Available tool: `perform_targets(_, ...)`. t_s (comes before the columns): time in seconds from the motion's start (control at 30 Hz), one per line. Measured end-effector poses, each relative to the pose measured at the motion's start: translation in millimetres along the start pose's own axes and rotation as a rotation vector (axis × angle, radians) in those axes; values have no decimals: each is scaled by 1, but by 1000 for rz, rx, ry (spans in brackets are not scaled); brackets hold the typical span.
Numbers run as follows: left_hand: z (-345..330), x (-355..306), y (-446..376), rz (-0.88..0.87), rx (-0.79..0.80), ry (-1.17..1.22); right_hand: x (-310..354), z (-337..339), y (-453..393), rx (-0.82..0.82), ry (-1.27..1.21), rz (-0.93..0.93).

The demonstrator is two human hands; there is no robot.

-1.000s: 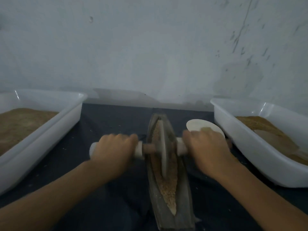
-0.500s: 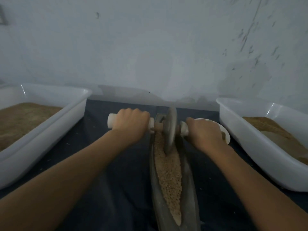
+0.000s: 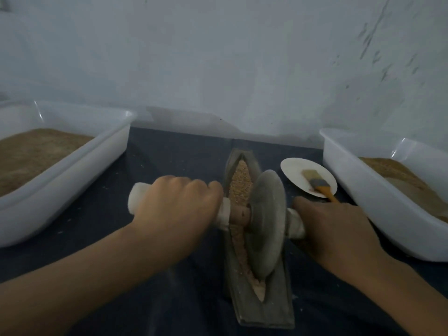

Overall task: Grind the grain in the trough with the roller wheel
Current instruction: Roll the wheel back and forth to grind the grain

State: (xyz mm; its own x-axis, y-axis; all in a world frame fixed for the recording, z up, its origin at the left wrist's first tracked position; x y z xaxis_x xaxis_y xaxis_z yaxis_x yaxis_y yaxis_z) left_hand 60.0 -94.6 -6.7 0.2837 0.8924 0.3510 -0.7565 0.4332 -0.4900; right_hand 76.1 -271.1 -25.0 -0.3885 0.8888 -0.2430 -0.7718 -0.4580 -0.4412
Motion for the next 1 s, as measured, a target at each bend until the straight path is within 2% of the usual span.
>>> perform_targets(0.1,-30,13,-35,83,19,-37,-14,-29,-28,81,39,-112)
perform_targets(0.2,-66,36,-75,177,103,24,-31,-42,-76,-10,100,-183)
perform_targets(0.33,-82,50,-93,252,128,64,-35,-51,-110,23,149,-198)
perform_targets(0.47,-58,33,-66,181,112,59,-21,-37,-69,45,122,-161)
perform_targets(0.57,-20,7,-27,34,29,32,-8,-16,-20,71,40,-117)
perform_targets(0.67,23,-11,4,-94,-127,50,-8,-10,8,211,35,-131)
perform_targets(0.73,20,-8,6,-75,-99,54,-9,-13,12,252,57,-139)
perform_targets(0.8,-2,-3,-7,-34,12,-7,-6,-13,0,176,87,-115)
perform_targets(1.0,-69,34,-85,157,86,-22,-39,-51,-82,-27,68,-191)
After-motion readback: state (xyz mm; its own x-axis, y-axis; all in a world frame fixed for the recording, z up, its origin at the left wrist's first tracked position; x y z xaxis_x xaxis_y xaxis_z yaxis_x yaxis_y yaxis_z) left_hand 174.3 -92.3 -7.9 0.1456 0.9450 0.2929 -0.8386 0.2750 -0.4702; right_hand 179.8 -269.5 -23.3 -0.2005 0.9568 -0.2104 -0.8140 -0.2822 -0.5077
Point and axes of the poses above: each hand's wrist, its own y-axis away from the middle knuckle, its own z-axis out of the back of the hand, x = y × z, the point moved 10 cm from there along -y, towards the middle knuckle, and after that the axes turned 4 degrees about -x, right-handed, at the moved point
